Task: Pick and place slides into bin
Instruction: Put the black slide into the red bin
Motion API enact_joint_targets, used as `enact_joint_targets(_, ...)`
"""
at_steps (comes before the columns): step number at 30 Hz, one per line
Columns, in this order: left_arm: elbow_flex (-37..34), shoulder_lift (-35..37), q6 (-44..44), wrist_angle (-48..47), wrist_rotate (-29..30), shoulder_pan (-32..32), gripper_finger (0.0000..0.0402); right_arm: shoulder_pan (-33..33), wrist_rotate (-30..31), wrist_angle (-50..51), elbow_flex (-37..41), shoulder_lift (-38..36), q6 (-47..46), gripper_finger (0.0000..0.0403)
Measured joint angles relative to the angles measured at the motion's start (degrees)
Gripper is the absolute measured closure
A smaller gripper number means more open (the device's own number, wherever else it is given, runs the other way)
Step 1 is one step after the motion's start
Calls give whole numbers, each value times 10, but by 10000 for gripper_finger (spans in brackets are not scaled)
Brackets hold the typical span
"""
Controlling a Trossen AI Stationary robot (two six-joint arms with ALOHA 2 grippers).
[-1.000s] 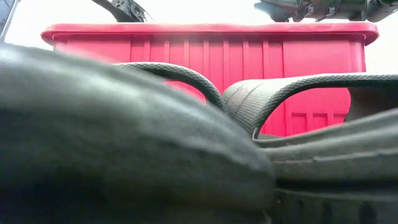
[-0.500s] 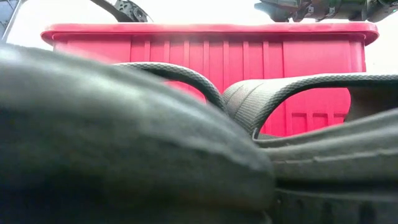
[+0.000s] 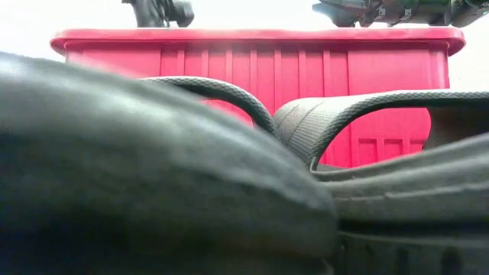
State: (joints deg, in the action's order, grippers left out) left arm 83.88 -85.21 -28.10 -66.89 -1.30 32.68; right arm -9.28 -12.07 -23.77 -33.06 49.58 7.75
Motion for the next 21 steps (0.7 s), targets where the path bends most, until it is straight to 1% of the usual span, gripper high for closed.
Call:
enact_joint_targets(8,0,86,47,96,-1,-55,143,0,-4,-17,0,0,-24,252)
enact_joint_targets(13,0,114,88,143,-2,-102,140,7,-33,-32,0,0,-34,252)
enact_joint_targets(17,0,125,114,176,-4,-155,145,27,-49,-56,0,0,-41,252)
enact_joint_targets(21,0,128,121,208,-37,-222,148,53,-47,-71,0,0,-41,252)
